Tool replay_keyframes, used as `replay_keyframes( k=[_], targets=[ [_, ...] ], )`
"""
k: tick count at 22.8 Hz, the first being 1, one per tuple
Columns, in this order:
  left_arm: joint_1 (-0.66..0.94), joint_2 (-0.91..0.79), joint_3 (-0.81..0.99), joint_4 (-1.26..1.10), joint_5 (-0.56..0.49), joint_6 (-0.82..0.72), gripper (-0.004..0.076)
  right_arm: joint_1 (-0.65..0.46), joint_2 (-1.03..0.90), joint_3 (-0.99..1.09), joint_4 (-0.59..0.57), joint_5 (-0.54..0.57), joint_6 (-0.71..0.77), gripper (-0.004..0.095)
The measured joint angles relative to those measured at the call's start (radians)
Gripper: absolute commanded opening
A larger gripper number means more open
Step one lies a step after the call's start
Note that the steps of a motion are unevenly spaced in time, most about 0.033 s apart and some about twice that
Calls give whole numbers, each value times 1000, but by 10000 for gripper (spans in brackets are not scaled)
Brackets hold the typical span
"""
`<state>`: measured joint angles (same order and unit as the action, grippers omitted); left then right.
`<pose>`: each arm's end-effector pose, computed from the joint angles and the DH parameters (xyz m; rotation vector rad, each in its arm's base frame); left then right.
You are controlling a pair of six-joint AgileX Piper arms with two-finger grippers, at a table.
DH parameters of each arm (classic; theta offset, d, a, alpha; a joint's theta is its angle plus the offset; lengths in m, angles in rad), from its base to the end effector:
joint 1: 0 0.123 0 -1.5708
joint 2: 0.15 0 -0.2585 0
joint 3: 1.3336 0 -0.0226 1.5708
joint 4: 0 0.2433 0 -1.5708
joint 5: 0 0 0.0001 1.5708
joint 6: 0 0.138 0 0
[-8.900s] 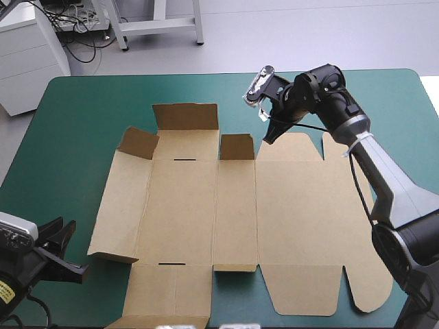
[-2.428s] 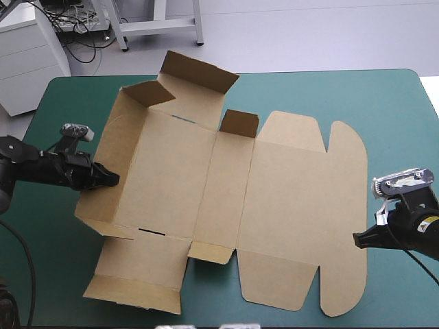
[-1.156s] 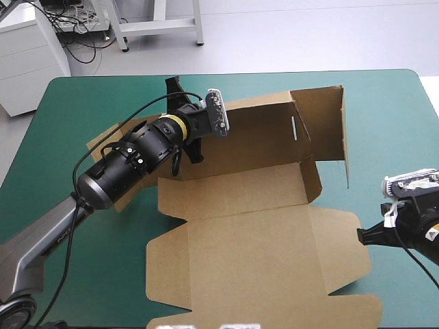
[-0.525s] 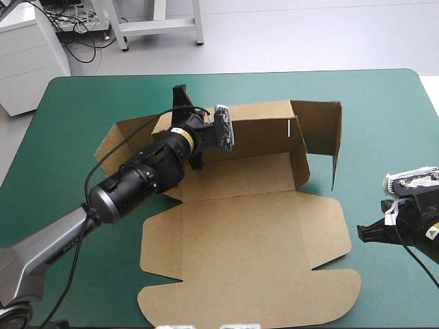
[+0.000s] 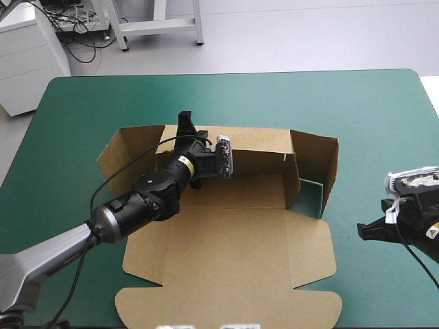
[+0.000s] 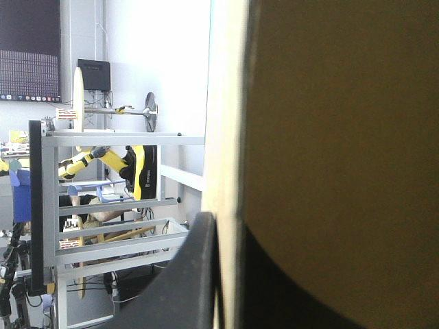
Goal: Fold the box
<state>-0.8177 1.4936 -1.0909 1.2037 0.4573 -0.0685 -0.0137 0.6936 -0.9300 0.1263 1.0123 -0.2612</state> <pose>0.2932 -0.2295 0.2676 1.5253 1.3979 0.6097 0.1580 0.0126 0.3280 -0.2596 2.2362 0.0092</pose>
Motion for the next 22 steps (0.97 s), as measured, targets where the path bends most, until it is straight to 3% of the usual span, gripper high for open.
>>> replay_keyframes(
  k=[7, 9, 11, 13, 18, 22],
  targets=[
    [0, -1, 11, 33, -3, -97, -32, 0, 0, 0, 1, -6, 2, -8],
    [0, -1, 11, 34, -3, -98, -32, 0, 0, 0, 3, -12, 2, 50],
    [0, -1, 11, 37, -3, -98, -32, 0, 0, -18, 4, -12, 2, 156],
    [0, -1, 11, 39, -3, -99, -32, 0, 0, -63, 4, -14, 2, 358],
    [0, 10, 11, 44, -3, -100, -32, 0, 14, -207, 7, -15, 9, 657],
    [0, 19, 9, 52, -3, -100, -32, 0, 79, -323, 7, -15, 65, 653]
  ],
)
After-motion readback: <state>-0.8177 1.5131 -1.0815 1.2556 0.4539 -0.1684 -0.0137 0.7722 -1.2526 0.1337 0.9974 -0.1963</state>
